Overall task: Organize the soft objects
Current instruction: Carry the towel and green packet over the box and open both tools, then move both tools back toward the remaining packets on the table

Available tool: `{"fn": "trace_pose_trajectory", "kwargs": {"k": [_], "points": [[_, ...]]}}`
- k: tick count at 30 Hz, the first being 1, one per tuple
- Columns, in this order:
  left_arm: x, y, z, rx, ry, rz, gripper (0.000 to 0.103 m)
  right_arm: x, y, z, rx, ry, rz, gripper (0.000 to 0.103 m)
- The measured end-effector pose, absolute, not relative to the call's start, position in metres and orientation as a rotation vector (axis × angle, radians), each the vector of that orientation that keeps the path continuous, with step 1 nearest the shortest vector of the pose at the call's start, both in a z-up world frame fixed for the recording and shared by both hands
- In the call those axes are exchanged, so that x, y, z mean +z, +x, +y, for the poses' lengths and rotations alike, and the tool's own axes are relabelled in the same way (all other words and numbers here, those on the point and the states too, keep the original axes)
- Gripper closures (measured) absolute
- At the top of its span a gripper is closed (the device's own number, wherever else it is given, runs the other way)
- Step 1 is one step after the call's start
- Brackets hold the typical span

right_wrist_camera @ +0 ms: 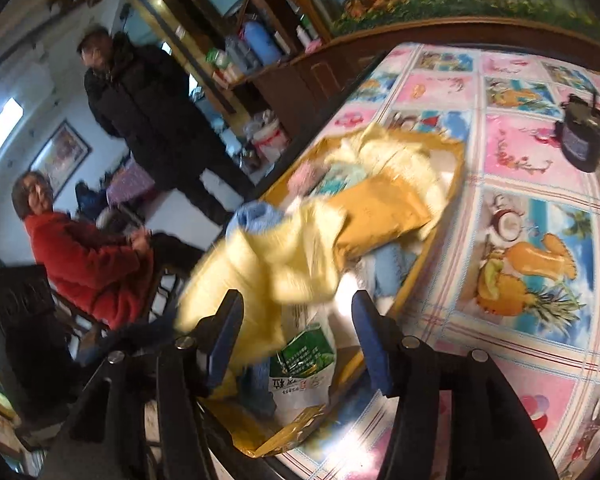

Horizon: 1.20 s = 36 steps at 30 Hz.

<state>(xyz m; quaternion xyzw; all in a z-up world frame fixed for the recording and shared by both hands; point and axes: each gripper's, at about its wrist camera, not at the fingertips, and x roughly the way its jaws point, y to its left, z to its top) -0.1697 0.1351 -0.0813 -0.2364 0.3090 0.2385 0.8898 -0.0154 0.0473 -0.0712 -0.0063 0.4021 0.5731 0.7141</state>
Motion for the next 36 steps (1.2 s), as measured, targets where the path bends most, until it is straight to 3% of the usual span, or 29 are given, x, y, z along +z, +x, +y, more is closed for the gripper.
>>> {"fn": "trace_pose_trajectory", "kwargs": {"k": [10,12,36], "points": [[-0.067,-0.161,0.122,0.970,-0.218,0.656,0.047,-0.074,0.005,0.016,1.213,0.078,0.872,0.044],[-0.064,-0.157,0.116,1.013,-0.184,0.663,0.043,-0.076,0.005,0.012,1.213,0.078,0.878,0.044],[-0.065,-0.108,0.062,0.892,-0.064,0.763,0.042,-0.092,0.024,-0.037,1.163,0.157,0.888,0.038]]}}
